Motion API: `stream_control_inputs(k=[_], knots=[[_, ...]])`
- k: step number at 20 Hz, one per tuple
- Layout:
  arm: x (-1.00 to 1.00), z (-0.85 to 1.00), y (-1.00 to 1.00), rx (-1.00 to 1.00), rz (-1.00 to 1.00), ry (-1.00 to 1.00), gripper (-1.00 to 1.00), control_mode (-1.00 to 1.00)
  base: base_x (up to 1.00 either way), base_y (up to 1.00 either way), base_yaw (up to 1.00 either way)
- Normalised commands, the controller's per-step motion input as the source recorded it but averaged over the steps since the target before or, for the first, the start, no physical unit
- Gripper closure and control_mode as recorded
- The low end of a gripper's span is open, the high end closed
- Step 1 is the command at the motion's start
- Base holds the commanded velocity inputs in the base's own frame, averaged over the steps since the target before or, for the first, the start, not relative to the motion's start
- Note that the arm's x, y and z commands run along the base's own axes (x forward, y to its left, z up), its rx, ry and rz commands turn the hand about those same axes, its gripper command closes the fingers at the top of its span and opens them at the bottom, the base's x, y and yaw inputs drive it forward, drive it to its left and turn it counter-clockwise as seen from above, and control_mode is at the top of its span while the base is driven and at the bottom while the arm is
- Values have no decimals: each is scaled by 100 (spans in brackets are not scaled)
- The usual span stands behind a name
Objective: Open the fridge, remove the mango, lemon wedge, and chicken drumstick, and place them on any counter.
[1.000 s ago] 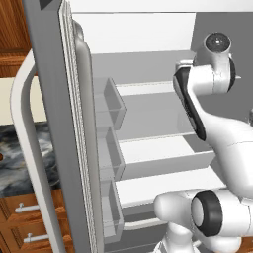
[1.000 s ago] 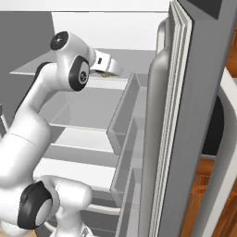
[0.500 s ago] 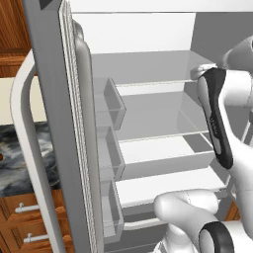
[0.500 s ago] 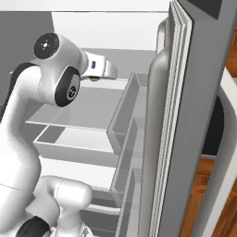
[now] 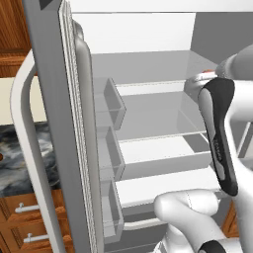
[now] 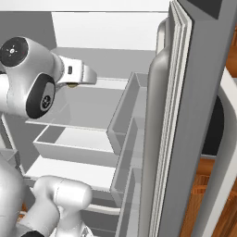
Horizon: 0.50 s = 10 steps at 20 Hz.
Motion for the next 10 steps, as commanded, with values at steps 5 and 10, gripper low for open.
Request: stream_control_inputs(k=[5,10], knots=[[-57,0,25,0,0,-1,100,-100,0,0,0],[-68,4,0,0,0,0,100,-100,0,0,0]])
